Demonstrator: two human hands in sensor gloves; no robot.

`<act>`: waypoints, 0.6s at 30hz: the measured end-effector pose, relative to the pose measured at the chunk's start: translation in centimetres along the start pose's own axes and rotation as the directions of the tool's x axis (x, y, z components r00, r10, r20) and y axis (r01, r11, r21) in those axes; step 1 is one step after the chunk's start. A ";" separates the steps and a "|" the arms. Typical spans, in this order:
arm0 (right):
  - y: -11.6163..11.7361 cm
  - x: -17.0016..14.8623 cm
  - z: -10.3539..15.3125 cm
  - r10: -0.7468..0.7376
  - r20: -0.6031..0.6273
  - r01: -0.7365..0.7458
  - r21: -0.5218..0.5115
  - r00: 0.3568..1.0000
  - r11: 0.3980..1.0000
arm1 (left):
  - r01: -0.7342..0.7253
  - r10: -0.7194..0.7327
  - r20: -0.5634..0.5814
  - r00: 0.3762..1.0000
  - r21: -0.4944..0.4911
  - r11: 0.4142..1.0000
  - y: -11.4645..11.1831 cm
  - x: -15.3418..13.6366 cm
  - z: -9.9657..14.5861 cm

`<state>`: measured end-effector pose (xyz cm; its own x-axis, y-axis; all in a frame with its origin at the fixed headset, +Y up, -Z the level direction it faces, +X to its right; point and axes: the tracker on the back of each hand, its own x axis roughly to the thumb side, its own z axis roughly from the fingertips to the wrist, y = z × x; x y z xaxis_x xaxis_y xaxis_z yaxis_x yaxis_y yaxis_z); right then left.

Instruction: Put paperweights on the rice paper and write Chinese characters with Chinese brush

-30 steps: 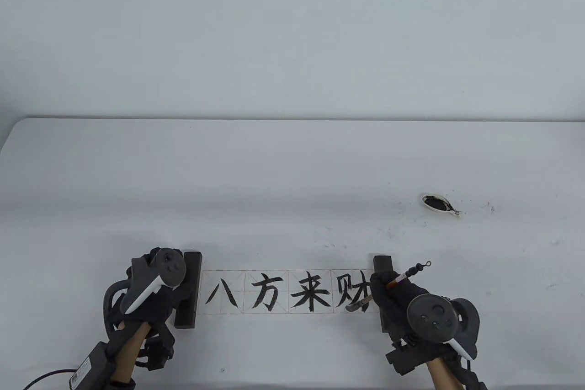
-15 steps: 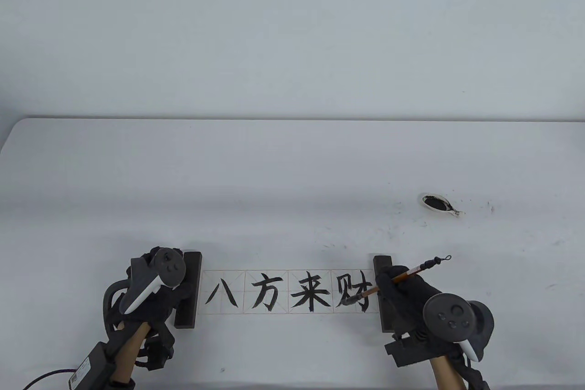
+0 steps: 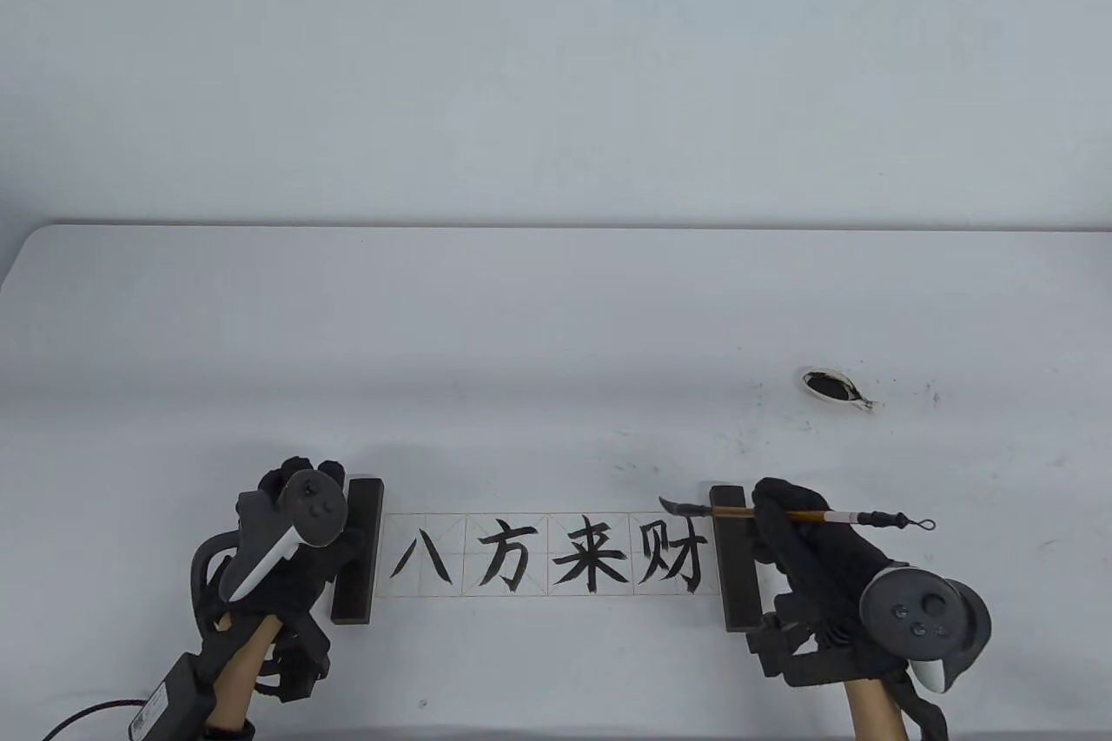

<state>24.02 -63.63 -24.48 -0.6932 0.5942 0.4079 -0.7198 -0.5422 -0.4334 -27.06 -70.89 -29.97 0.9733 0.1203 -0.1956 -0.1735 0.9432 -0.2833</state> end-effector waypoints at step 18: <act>-1.4 2.8 -2.3 0.690 0.179 -0.701 -0.003 0.702 0.714 | -0.019 0.018 0.022 1.000 0.050 0.999 0.6 -0.1 0.4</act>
<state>23.12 -59.81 -24.59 -0.9893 -0.0636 0.1314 -0.0279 -0.8012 -0.5977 -27.21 -70.24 -29.74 0.9732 0.1437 -0.1795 -0.1838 0.9551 -0.2323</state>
